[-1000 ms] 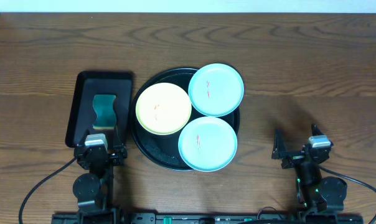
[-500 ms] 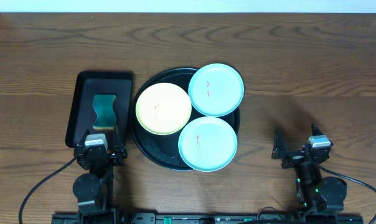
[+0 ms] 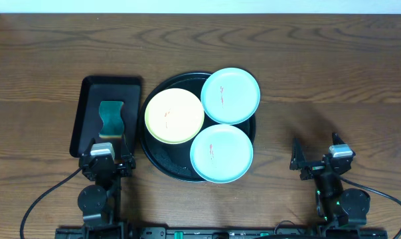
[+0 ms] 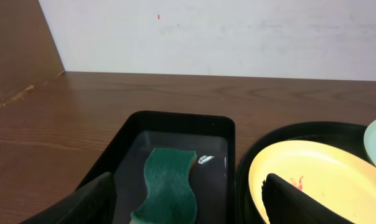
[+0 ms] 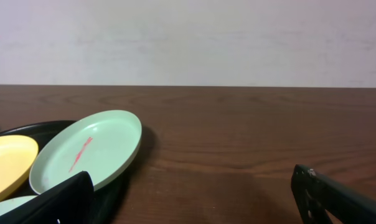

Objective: Clean dirty plates on tray and stack at the side

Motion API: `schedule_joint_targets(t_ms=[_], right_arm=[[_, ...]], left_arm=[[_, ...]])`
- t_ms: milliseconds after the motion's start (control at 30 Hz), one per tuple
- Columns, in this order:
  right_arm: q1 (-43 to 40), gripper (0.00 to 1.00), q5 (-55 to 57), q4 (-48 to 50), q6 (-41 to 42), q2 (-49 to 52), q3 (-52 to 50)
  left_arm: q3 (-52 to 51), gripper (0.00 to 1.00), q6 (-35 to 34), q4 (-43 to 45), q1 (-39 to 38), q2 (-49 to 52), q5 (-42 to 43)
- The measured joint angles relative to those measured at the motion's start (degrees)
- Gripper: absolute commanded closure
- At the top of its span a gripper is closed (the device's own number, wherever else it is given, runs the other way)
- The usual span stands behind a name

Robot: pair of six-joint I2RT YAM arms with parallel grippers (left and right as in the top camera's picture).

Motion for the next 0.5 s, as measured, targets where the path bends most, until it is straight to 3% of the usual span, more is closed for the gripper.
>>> schedule_joint_targets(t_ms=[500], right_arm=[[0.0, 0.01, 0.0, 0.0, 0.0, 0.0, 0.0]], left_arm=[[0.0, 0.25, 0.0, 0.0, 0.0, 0.0, 0.0]])
